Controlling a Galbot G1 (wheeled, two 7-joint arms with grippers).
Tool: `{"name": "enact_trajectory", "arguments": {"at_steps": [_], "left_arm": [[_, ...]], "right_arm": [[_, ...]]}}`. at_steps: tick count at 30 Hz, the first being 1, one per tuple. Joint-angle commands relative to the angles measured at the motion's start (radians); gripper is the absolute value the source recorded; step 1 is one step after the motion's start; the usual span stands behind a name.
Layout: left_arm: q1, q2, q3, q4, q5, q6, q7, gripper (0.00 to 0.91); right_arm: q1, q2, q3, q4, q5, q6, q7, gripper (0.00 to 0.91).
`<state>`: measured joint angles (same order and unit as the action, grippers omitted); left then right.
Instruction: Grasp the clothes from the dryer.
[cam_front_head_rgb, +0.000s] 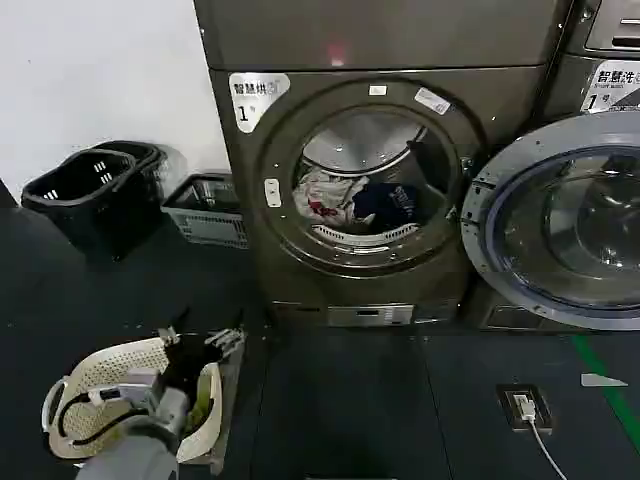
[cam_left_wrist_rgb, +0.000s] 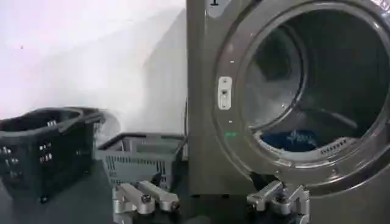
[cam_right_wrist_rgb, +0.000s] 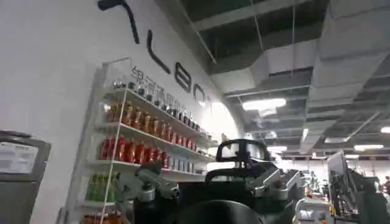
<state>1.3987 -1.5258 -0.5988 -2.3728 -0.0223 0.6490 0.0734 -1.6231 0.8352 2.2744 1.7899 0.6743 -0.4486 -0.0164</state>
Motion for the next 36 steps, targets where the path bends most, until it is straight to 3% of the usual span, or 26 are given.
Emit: {"name": "enact_trajectory", "arguments": {"at_steps": [1, 36], "left_arm": [[-0.001, 0.001, 0.002, -0.002, 0.001, 0.0, 0.0, 0.907], [-0.004, 0.007, 0.005, -0.019, -0.003, -0.005, 0.011, 0.907]], "right_arm": [[-0.005, 0.003, 0.005, 0.0, 0.014, 0.01, -0.002, 0.907], [-0.004, -0.004, 0.012, -0.013, 0.003, 0.025, -0.007, 0.907]]}}
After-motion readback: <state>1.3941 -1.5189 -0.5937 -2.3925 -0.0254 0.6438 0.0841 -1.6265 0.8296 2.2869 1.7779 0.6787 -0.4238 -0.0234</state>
